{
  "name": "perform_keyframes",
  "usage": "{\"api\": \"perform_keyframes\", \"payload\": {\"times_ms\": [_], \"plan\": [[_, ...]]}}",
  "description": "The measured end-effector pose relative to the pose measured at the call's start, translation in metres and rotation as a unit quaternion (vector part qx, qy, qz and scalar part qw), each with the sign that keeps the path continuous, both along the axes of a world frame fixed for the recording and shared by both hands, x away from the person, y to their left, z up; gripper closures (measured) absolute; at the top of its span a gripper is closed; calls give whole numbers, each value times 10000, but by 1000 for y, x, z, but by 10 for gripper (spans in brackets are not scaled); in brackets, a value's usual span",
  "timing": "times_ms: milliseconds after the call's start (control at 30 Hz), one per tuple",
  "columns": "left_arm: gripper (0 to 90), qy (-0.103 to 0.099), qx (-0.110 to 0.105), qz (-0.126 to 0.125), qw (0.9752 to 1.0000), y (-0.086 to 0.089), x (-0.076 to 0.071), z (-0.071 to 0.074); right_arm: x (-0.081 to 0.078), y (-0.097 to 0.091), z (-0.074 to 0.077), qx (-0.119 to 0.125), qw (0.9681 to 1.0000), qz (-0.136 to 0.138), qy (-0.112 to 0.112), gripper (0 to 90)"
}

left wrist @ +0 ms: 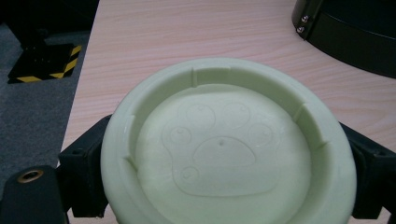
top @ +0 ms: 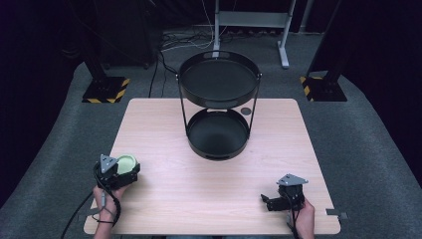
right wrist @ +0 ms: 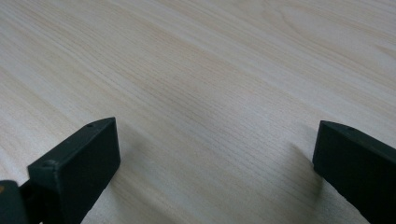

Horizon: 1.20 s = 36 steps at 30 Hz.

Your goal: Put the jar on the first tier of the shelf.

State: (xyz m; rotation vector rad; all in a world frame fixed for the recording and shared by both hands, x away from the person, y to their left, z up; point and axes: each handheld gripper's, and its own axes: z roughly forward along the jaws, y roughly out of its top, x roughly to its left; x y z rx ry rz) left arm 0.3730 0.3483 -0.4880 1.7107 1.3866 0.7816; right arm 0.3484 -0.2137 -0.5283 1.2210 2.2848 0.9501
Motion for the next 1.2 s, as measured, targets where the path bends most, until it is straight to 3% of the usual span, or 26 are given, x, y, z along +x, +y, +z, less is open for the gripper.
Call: {"api": "perform_keyframes", "payload": {"times_ms": [1200], "plan": [[113,-198,133,-450,9987,-36,12,24,0,0,0,-6,10000,-2,-9,1]]}}
